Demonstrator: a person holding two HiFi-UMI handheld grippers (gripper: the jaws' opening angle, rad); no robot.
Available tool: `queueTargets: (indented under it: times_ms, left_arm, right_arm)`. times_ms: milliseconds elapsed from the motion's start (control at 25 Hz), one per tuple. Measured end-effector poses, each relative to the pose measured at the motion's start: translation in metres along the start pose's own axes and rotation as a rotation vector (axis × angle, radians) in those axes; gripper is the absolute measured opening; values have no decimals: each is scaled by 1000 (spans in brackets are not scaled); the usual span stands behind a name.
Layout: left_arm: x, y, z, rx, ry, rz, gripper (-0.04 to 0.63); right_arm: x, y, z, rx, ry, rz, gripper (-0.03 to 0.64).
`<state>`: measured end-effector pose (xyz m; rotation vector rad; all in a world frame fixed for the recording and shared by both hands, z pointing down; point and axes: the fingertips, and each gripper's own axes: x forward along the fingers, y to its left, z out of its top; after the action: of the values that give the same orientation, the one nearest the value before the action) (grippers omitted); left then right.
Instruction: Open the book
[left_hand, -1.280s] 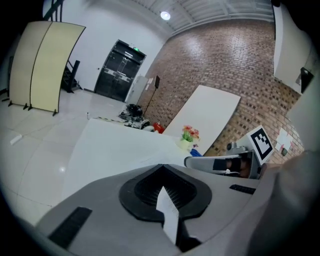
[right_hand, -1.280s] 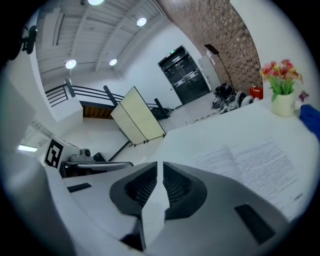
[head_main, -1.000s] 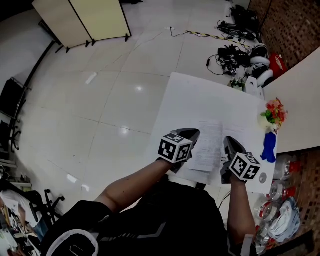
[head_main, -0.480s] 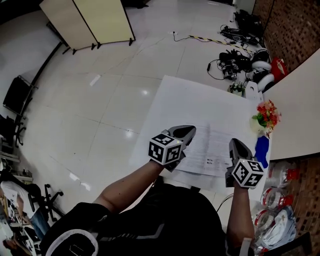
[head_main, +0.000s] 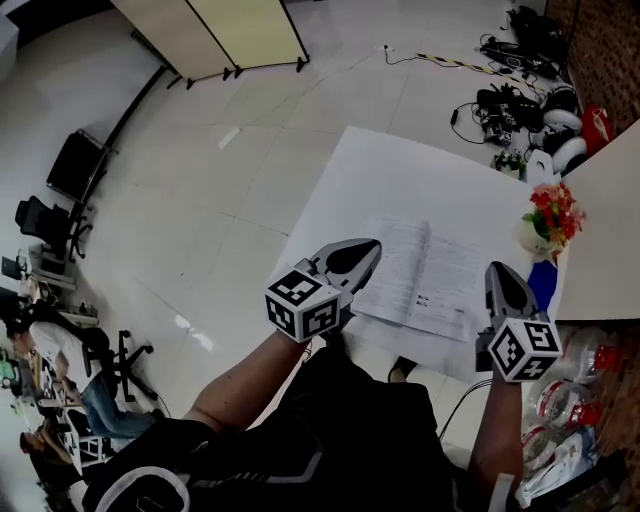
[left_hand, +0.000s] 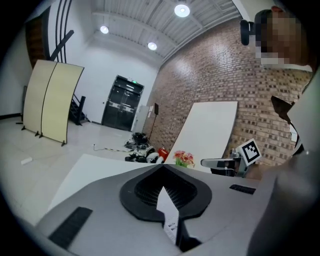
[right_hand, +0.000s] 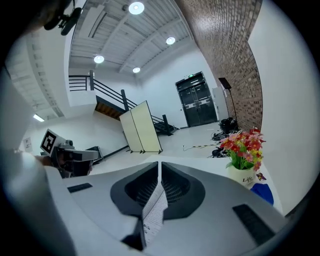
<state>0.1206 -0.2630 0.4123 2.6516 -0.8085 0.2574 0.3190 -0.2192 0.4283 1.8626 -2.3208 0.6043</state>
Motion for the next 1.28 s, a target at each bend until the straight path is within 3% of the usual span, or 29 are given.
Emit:
queueTargets:
  times_ms: [240,480,800,1280]
  left_arm:
    - [-62,-21,9,29,-31,16,-3]
    - [-151,-27,7,40,-183,-32,-3]
    - [-240,-57,-16,70,-154,-129,-3]
    - [-333,-184,-64,121,-145,-112,-3]
  right_arm:
    - [-17,52,2,-20,-50,43,9]
    - [-51,155,-5,-78,-91,48,9]
    - [-121,254,-26,-113,-84,-2,9]
    - [-265,300,-65,-137,-139,43,9]
